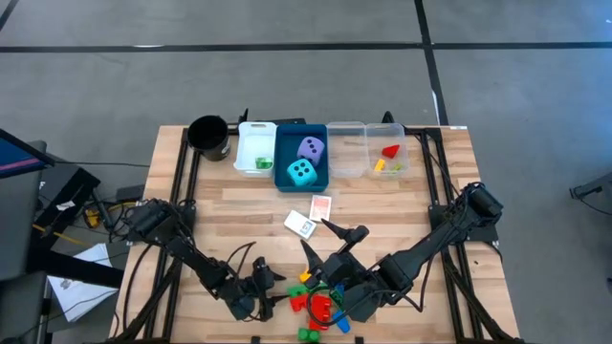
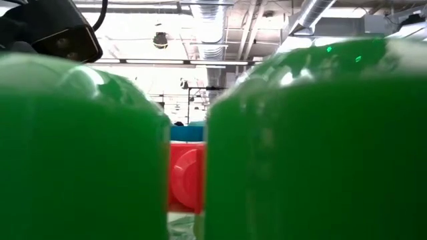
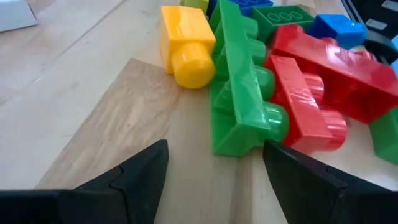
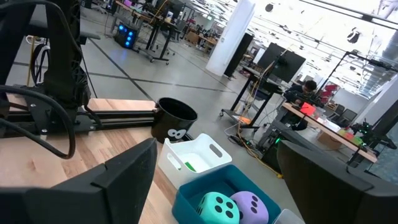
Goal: Pick & Place Toys
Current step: Put the large green game piece into the white bin
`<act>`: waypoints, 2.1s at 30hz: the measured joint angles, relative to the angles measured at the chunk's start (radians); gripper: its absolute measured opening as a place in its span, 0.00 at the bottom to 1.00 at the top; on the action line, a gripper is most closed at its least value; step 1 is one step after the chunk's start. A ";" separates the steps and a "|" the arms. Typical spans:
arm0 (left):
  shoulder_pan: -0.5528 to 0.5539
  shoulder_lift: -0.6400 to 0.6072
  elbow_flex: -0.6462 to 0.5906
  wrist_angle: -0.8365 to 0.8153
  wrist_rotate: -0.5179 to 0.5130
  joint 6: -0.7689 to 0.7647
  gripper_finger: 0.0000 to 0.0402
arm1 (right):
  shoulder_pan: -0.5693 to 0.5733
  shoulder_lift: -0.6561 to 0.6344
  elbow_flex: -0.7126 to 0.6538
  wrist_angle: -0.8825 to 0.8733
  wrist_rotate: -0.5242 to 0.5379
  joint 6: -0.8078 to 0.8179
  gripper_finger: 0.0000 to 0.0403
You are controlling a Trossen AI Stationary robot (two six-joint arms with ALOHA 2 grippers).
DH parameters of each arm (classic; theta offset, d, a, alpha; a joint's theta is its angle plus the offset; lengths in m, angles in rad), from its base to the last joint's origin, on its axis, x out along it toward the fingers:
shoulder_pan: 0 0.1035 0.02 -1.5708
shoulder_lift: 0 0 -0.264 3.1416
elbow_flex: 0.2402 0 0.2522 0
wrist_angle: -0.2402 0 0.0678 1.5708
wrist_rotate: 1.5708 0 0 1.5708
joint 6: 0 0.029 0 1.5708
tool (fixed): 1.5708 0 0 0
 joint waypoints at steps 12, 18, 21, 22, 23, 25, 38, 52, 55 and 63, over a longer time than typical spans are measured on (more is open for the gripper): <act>-0.001 0.003 -0.002 0.052 0.020 -0.002 0.65 | 0.000 0.000 0.000 0.000 -0.001 0.000 0.81; -0.001 0.003 -0.002 0.117 0.021 -0.002 0.65 | 0.000 0.000 0.000 0.000 -0.001 0.000 0.81; -0.001 0.003 -0.002 0.151 0.025 -0.002 0.65 | 0.000 0.000 0.000 0.000 -0.001 0.000 0.81; -0.001 0.003 -0.002 0.158 0.030 -0.002 0.65 | 0.000 0.000 0.000 0.001 -0.001 0.000 0.81; -0.001 0.003 -0.002 0.160 0.040 -0.002 0.65 | 0.000 0.000 0.000 0.001 -0.001 0.000 0.81; -0.001 0.003 -0.002 0.160 0.052 -0.002 0.65 | 0.000 0.000 0.000 0.001 -0.001 0.000 0.81; 0.004 0.003 -0.003 0.071 -0.021 0.053 0.65 | 0.000 0.000 0.000 0.003 -0.001 0.000 0.81; 0.099 0.003 -0.002 0.021 0.015 0.083 0.55 | 0.000 0.000 0.000 0.003 -0.001 0.000 0.81; 0.102 0.000 -0.002 0.027 0.087 0.087 0.53 | 0.000 0.000 0.000 0.002 -0.001 0.000 0.81; 0.076 -0.001 -0.001 0.047 0.164 0.249 0.56 | 0.000 0.000 0.000 0.002 -0.002 0.000 0.81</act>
